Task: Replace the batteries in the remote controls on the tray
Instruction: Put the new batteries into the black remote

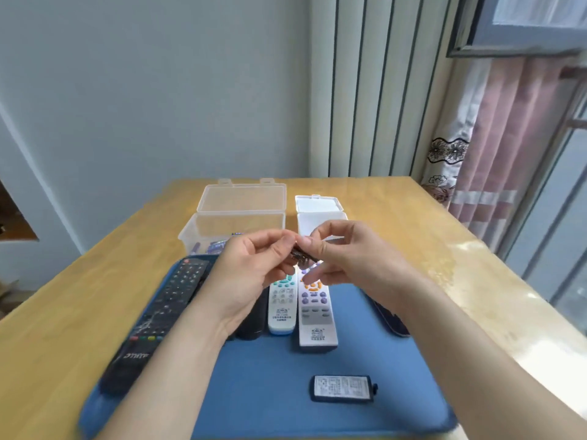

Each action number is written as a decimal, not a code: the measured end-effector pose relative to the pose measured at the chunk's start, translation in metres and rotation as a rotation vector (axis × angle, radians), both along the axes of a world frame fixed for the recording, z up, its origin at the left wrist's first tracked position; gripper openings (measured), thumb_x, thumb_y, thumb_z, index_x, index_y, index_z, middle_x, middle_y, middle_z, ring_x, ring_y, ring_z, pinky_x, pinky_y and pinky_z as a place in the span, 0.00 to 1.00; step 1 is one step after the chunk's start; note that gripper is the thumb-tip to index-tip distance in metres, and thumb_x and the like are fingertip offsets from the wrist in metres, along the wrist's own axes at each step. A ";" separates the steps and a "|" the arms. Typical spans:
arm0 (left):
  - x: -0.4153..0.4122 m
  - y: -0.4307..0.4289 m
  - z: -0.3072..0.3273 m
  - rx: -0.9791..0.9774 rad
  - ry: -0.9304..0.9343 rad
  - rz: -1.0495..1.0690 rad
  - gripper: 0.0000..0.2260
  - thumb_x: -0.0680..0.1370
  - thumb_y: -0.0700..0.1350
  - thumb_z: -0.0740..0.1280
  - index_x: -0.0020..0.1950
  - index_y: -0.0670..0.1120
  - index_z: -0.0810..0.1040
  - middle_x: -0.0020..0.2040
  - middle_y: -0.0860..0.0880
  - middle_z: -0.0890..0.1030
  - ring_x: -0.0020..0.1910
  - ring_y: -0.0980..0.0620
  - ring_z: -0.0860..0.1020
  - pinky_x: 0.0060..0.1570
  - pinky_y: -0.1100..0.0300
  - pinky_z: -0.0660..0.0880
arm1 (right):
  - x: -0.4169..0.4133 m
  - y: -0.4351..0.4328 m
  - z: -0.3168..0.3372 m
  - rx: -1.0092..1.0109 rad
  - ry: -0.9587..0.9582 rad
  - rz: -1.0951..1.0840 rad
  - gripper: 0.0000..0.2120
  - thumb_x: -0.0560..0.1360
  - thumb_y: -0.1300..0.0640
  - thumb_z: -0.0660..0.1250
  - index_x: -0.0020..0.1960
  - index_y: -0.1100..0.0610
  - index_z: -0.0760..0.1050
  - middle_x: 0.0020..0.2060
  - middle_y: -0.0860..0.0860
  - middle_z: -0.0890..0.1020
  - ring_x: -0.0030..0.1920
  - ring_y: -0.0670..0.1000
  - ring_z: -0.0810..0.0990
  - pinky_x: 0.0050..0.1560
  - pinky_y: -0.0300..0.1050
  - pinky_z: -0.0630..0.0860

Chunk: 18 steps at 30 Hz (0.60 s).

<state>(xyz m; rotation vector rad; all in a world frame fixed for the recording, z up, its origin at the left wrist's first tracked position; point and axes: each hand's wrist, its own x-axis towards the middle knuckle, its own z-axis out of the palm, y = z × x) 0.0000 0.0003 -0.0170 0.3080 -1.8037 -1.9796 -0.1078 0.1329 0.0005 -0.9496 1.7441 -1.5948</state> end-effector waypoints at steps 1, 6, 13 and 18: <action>-0.001 0.002 -0.002 0.017 0.007 0.017 0.09 0.71 0.47 0.68 0.46 0.44 0.83 0.36 0.48 0.82 0.32 0.56 0.75 0.36 0.66 0.73 | -0.005 0.003 -0.001 0.081 0.165 -0.094 0.15 0.72 0.47 0.73 0.44 0.59 0.75 0.37 0.53 0.85 0.35 0.50 0.84 0.36 0.39 0.75; 0.002 0.004 -0.007 0.354 -0.017 0.060 0.08 0.80 0.42 0.61 0.46 0.40 0.76 0.33 0.46 0.79 0.28 0.54 0.75 0.26 0.68 0.71 | -0.028 0.041 -0.024 0.813 0.874 -0.384 0.15 0.74 0.42 0.66 0.56 0.50 0.75 0.52 0.51 0.79 0.50 0.54 0.77 0.46 0.46 0.73; 0.001 0.010 -0.012 0.528 -0.090 0.066 0.09 0.80 0.45 0.62 0.42 0.43 0.74 0.35 0.44 0.80 0.21 0.58 0.63 0.16 0.69 0.52 | -0.017 0.038 -0.037 0.987 0.973 -0.389 0.15 0.74 0.53 0.66 0.52 0.58 0.63 0.47 0.55 0.76 0.44 0.58 0.71 0.30 0.45 0.61; 0.003 0.017 -0.012 0.395 -0.056 0.033 0.05 0.76 0.43 0.65 0.46 0.42 0.77 0.41 0.43 0.81 0.21 0.58 0.61 0.19 0.67 0.49 | -0.021 0.044 -0.033 0.892 0.705 -0.437 0.17 0.66 0.48 0.71 0.40 0.58 0.67 0.33 0.50 0.73 0.35 0.54 0.73 0.29 0.44 0.64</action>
